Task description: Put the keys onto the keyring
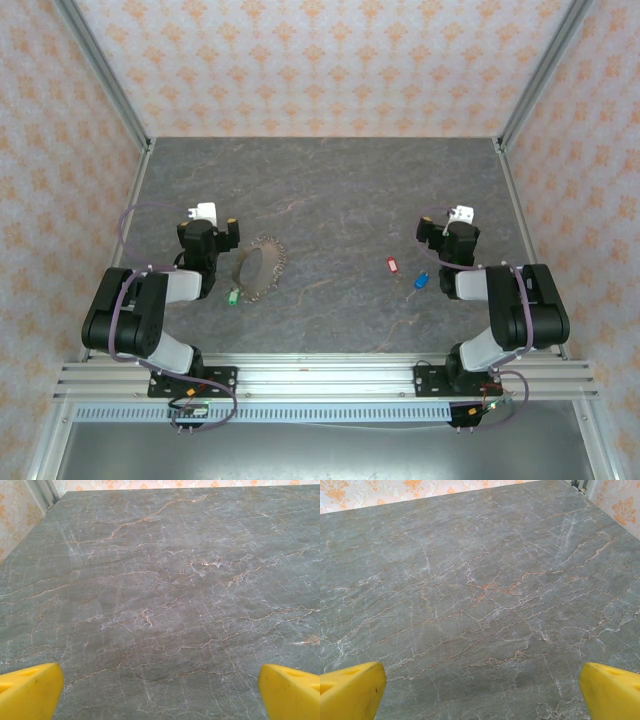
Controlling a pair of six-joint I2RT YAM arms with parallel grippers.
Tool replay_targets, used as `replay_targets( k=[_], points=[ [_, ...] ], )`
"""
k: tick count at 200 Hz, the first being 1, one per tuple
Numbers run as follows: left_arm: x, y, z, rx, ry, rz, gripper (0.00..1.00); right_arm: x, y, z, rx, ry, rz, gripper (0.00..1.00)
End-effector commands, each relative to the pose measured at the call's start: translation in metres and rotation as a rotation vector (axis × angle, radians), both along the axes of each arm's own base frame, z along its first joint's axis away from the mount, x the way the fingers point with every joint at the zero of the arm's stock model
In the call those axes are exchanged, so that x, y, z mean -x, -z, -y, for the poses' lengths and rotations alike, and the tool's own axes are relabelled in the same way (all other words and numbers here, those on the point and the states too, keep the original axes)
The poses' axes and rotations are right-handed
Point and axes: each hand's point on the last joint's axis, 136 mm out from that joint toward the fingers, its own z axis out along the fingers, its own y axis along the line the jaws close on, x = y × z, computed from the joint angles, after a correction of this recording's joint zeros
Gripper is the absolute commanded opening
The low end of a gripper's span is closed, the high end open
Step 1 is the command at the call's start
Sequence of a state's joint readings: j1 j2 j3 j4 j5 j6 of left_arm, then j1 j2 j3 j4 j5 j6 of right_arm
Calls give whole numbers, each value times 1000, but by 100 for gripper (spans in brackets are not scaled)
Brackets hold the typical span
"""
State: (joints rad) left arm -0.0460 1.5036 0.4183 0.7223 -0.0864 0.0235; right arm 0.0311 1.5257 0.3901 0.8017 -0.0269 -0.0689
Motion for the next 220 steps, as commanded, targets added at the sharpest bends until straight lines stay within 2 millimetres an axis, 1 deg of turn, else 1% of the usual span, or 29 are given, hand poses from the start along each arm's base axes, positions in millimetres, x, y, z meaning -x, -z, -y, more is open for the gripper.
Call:
replay_targets(
  k=[1,64,86,101,110,120,125,127,128,131,134,143,152,163,171,178,194,206,213,220],
  points=[
    [-5,-12,-3,3,-26,32,100,-4,-7,1,5,-2,24,99],
    [-5,-12,-3,5,-26,32,100,-5,-7,1,4,0,22,99],
    [-3,-14,-5,8,-37,42,100,-1,-13,1,11,1,47,100],
    [2,-28,-13,11,-86,44,100,6,-26,0,23,3,78,100],
    [7,-36,-18,36,-114,19,100,10,-39,0,6,13,89,100],
    [13,-46,-23,73,-147,15,100,19,-45,6,-42,71,23,99],
    [16,-53,-24,95,-160,24,100,21,-54,9,-65,97,5,99],
    [18,-55,-24,101,-164,25,100,24,-53,9,-73,102,-20,99],
    [18,-57,-24,106,-166,28,100,24,-56,9,-79,105,-16,99],
    [20,-61,-24,119,-169,36,100,27,-52,9,-90,114,-56,99],
    [22,-66,-25,133,-177,46,100,30,-58,8,-109,119,-56,99],
    [29,-76,-24,181,-195,53,100,38,-66,2,-176,108,-78,99],
    [38,-87,-26,238,-243,43,100,44,-71,-13,-252,48,-101,99],
    [49,-93,-29,282,-302,-10,100,51,-77,-34,-371,-26,-99,100],
    [56,-96,-24,300,-294,-72,100,55,-79,-46,-458,-65,-96,96],
    [57,-96,-13,322,-238,-121,100,57,-78,-55,-527,-85,-112,93],
    [60,-88,15,403,-100,-201,100,61,-71,-70,-628,-113,-197,87],
    [64,-82,37,482,-11,-241,100,61,-68,-83,-684,-156,-261,79],
    [66,-77,49,528,36,-265,98,59,-68,-91,-723,-185,-279,74],
    [68,-71,56,570,52,-292,94,59,-67,-98,-760,-207,-296,70]
  ],
)
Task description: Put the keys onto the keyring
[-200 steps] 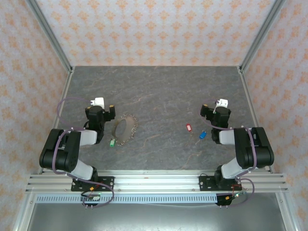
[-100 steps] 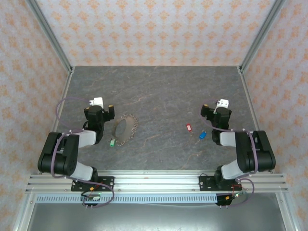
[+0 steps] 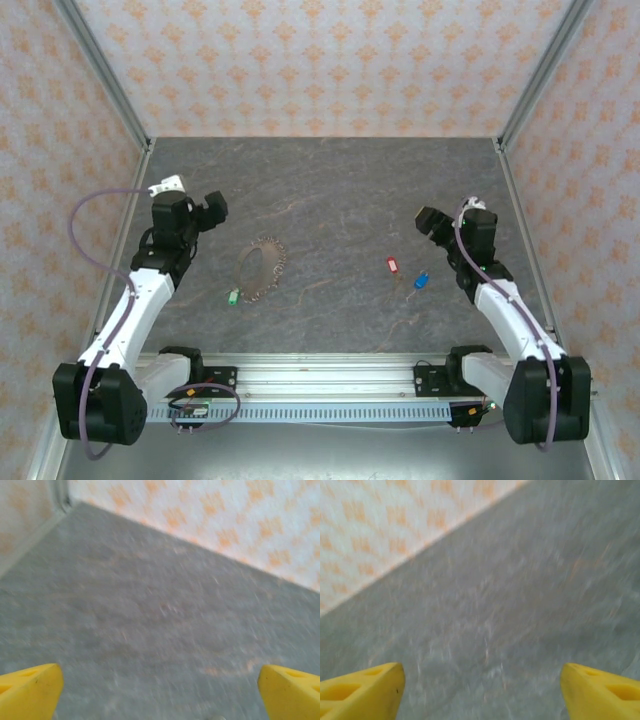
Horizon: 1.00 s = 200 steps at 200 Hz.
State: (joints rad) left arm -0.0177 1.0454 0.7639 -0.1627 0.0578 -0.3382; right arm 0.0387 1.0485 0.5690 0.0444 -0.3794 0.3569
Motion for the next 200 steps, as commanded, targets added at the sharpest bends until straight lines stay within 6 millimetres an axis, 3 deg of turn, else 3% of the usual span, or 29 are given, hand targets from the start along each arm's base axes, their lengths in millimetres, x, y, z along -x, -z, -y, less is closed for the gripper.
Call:
replay_targets(
  k=[1,24,65,86,109,135,162,200],
  points=[
    [32,54,44,210,164,-235,94,12,13,-37,-228,-116,-157,69],
    [40,80,67,320,213,-322,79,10,11,-56,-300,-180,-146,62],
    [45,108,103,323,285,-423,64,11,23,-89,-311,-312,-227,51],
    [47,122,112,312,288,-458,63,15,28,-103,-341,-371,-258,49],
    [49,139,117,343,256,-502,62,23,40,-104,-338,-378,-286,48],
    [45,149,131,352,253,-537,61,44,60,-113,-409,-399,-417,44],
    [47,163,130,322,223,-585,57,63,73,-118,-471,-378,-524,41],
    [41,168,125,247,248,-573,58,54,71,-110,-353,-394,-425,41]
  ],
)
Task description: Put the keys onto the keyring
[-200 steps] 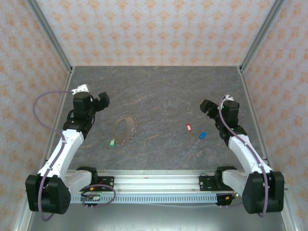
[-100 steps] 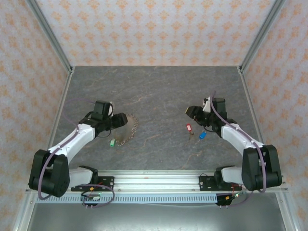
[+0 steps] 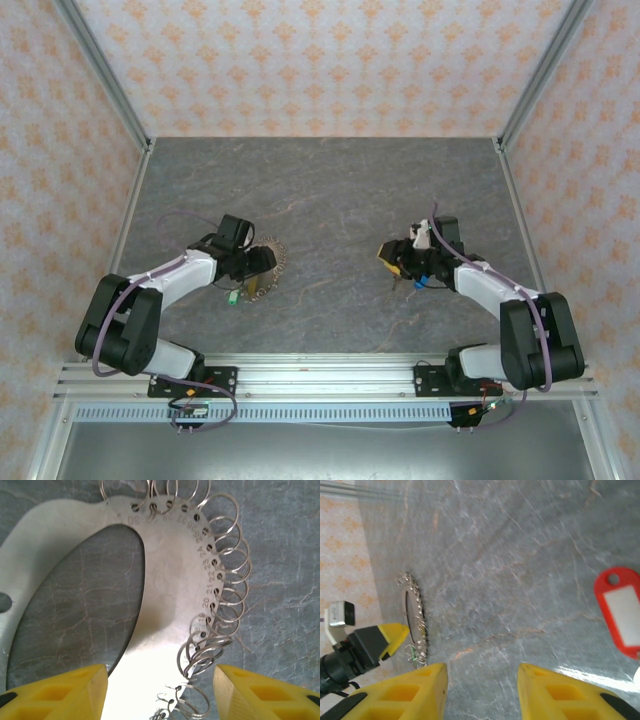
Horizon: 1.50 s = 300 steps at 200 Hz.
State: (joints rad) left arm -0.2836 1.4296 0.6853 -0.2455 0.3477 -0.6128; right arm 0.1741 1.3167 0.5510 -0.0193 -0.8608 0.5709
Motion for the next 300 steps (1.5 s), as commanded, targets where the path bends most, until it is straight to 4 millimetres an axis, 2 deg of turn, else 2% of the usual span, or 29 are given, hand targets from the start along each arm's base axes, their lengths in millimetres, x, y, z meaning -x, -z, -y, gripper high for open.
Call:
replay_targets(
  k=[1,21,46,72,94,152,181,206,226,250,300],
  points=[
    [-12,-1,-6,-67,7,37,58,-6,-8,3,47,-18,70,41],
    [-15,-2,8,-34,90,10,58,-15,-10,-1,26,3,51,41],
    [-12,17,6,-57,106,-21,58,-24,-13,-12,23,62,56,40],
    [-10,27,14,-13,128,-42,54,-23,-15,-28,51,93,84,40],
    [-3,28,27,46,163,-42,49,-17,-12,-40,76,85,72,39],
    [25,9,67,173,292,-33,41,0,1,-56,80,118,54,35],
    [26,3,87,211,354,-33,41,5,1,-71,105,103,74,35],
    [19,-13,99,255,396,2,41,8,7,-81,109,104,77,36],
    [13,-29,90,189,388,59,43,10,6,-92,93,79,83,36],
    [3,-37,66,64,330,101,45,12,6,-114,87,-5,74,39],
    [-6,-13,27,52,164,31,37,-1,17,-147,20,-60,30,38]
  ],
)
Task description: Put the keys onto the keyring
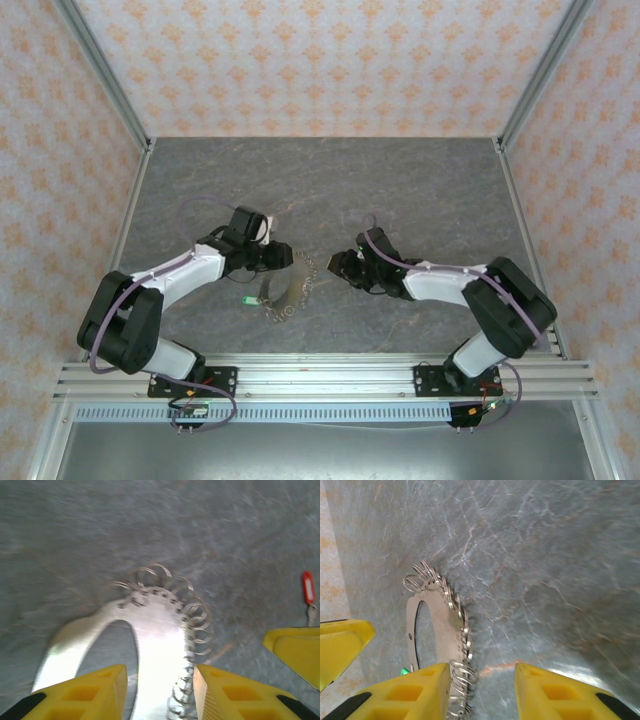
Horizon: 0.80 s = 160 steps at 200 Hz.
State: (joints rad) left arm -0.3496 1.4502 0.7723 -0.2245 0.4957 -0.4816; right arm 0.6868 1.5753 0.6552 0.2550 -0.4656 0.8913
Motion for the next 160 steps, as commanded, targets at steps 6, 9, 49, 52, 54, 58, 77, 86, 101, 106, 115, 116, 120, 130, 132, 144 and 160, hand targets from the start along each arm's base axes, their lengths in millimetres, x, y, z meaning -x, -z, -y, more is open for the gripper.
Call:
replay_targets(
  k=[6,9,49,52,54,58,77,86,101,106,115,116,120,130,132,144,160],
  points=[
    [4,21,-29,-47,-101,-67,35,-11,-9,-23,-68,-34,17,38],
    [4,22,-30,-46,-107,-68,35,-12,-8,-24,-68,-39,14,37],
    [10,32,-32,-22,-103,-95,27,-13,2,-37,-76,-83,-28,35],
    [11,33,-33,-23,-104,-97,26,-13,3,-37,-77,-85,-31,34],
    [11,33,-32,-22,-103,-98,26,-13,4,-38,-77,-86,-32,34],
    [12,34,-32,-22,-103,-101,25,-13,5,-39,-79,-90,-37,33],
    [15,38,-31,-15,-96,-113,22,-12,9,-45,-81,-102,-48,33],
    [16,40,-31,-19,-94,-121,21,-12,12,-46,-77,-103,-52,33],
    [18,46,-32,-28,-90,-137,18,-12,17,-48,-75,-106,-64,32],
    [20,49,-33,-32,-89,-143,17,-13,19,-48,-72,-104,-66,32],
    [21,52,-32,-33,-86,-149,15,-13,21,-47,-69,-97,-66,31],
    [21,52,-33,-33,-86,-149,15,-14,21,-47,-68,-95,-65,31],
    [21,53,-33,-34,-85,-153,14,-14,23,-46,-65,-90,-66,31],
    [22,57,-33,-38,-82,-164,13,-15,24,-47,-70,-86,-66,30],
    [23,57,-33,-39,-81,-165,13,-15,24,-47,-70,-86,-65,30],
    [24,61,-33,-40,-79,-172,11,-17,26,-49,-79,-83,-67,29],
    [27,67,-31,-35,-71,-187,10,-19,27,-50,-90,-74,-62,28]
  ],
)
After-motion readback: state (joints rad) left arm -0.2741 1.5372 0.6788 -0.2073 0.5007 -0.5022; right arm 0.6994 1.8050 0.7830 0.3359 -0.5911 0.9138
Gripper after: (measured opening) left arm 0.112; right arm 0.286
